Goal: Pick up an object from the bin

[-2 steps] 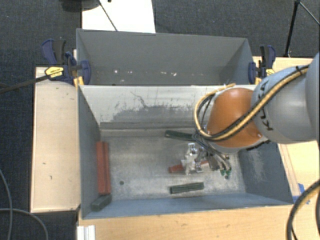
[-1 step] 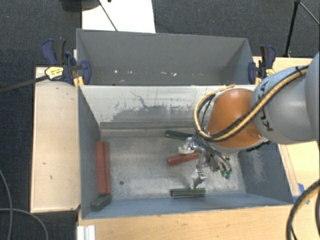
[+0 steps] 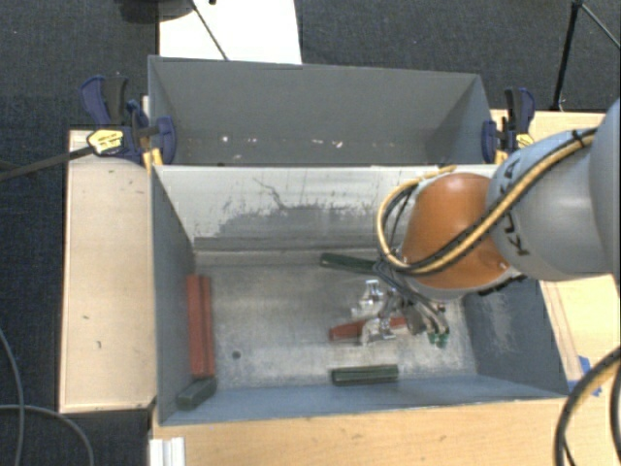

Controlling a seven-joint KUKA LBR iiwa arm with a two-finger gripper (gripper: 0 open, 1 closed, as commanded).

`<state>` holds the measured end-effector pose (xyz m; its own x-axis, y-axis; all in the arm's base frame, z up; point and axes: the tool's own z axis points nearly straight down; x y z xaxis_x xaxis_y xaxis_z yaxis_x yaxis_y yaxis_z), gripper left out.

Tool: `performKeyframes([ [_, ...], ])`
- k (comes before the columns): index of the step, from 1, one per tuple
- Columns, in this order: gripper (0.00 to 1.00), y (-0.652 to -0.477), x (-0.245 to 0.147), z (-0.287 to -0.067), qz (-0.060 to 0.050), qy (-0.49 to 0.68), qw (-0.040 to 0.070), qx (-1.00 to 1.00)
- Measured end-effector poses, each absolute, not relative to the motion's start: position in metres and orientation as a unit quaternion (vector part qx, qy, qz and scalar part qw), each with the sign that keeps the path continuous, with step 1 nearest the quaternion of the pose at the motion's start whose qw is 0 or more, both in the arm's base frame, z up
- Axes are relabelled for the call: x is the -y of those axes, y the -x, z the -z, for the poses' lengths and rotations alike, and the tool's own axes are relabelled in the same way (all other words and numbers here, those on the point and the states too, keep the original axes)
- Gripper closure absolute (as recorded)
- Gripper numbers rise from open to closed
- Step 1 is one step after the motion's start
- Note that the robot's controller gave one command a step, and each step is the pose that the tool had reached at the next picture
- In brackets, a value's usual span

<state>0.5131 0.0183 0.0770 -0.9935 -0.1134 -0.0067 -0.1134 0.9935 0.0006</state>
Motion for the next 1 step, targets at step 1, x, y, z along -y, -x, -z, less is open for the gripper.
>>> performKeyframes([
  [1, 1.00, -0.5131, -0.0183, -0.0770, -0.001, 0.057, 0.003, -0.998],
])
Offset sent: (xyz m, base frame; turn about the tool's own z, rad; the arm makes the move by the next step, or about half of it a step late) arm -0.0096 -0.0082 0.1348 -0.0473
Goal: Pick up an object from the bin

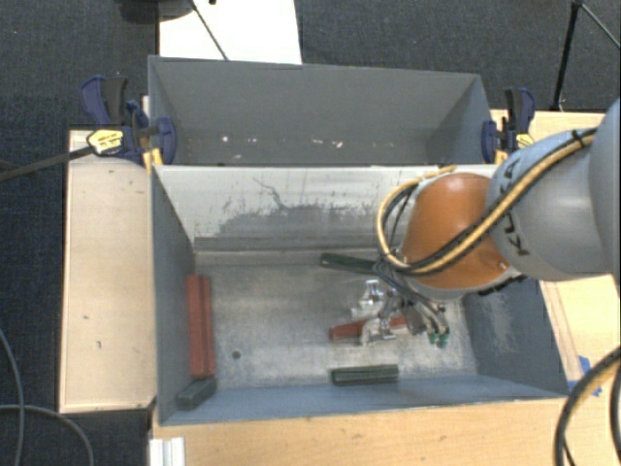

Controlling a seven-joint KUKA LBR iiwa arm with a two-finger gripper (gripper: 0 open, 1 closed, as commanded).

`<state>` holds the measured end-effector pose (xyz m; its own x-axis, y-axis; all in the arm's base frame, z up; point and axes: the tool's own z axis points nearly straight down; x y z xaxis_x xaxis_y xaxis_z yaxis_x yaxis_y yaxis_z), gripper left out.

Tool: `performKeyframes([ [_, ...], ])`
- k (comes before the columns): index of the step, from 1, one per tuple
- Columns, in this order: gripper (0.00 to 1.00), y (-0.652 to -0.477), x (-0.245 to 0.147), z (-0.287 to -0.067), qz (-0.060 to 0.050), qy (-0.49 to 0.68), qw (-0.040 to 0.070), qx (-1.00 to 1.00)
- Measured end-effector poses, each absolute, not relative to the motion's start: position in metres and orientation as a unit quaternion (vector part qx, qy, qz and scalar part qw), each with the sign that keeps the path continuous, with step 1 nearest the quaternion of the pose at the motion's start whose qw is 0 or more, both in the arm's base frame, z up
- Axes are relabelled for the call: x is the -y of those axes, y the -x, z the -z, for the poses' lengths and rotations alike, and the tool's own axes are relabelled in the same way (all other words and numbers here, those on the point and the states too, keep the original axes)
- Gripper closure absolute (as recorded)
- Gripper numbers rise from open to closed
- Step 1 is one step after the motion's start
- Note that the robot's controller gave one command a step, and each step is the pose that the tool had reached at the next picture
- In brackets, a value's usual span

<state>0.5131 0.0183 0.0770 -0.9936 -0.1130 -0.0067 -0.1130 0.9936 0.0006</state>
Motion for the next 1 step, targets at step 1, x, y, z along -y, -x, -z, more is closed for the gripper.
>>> performKeyframes([
  [1, 1.00, -0.5042, -0.0101, -0.2122, 0.000, 0.078, 0.001, -0.997],
])
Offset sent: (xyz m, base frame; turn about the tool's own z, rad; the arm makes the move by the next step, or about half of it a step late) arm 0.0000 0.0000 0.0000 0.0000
